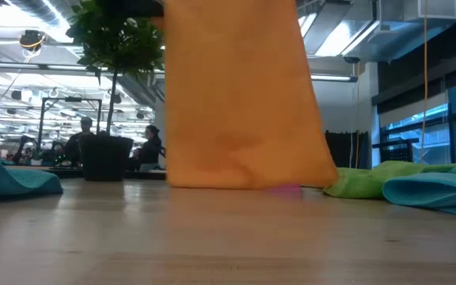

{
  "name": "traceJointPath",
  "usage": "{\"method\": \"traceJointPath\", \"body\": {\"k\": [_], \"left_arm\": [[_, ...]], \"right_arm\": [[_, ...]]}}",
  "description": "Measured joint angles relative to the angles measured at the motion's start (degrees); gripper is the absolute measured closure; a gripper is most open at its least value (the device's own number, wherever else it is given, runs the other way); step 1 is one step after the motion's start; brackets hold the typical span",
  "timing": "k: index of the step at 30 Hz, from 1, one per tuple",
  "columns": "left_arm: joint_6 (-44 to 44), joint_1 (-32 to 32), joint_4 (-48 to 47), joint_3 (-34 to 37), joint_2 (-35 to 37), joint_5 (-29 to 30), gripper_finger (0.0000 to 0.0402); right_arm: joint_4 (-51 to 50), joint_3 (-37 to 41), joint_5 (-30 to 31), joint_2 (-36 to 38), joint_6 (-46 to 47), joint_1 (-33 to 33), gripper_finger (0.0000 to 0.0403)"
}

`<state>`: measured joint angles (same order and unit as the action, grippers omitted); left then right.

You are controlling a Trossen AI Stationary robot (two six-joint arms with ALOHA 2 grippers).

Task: Roll microfiber towels into tight, uniform cylinder then place into a basket
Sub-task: Fold the orange towel

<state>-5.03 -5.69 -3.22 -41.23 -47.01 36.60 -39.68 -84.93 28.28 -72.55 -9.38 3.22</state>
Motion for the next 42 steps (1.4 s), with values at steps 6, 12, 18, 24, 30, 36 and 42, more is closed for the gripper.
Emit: {"method": "traceJointPath", "body": {"k": [6,12,18,24,30,36,42], "left_arm": [[-6.8,2.0,0.0,-2.4,4.6,2.9,0.0401],[-12.3,3.7,-1.5,-8.4,5.0,2.6,0.0401],[-13.8,4.7,-3.3,-10.5,4.6,-0.8,0.0401],[-8.6,4.1,-12.4,-10.5,3.8,-1.1,0.0401],[1.2,-0.9,-23.1,-10.6,3.0,-4.8,0.0401],[12.0,-10.6,-28.0,-10.6,-0.6,-4.8,0.0401],[21.1,-22.6,-27.6,-10.6,-9.0,-4.8,0.0401]], "right_arm": [[2.1,0.0,4.9,0.0,-3.6,-0.6,0.0398],[6.1,0.0,0.1,0.0,-4.5,-5.4,0.0399],[7.2,0.0,-8.1,0.0,-4.1,-11.2,0.0400],[6.0,0.0,-10.3,0.0,-1.3,-11.1,0.0401],[2.2,2.0,-10.3,-0.1,1.9,-3.9,0.0402],[3.2,11.2,-10.3,-0.2,8.7,5.2,0.0402],[8.7,21.3,-10.4,-0.2,18.7,14.9,0.0402]]}}
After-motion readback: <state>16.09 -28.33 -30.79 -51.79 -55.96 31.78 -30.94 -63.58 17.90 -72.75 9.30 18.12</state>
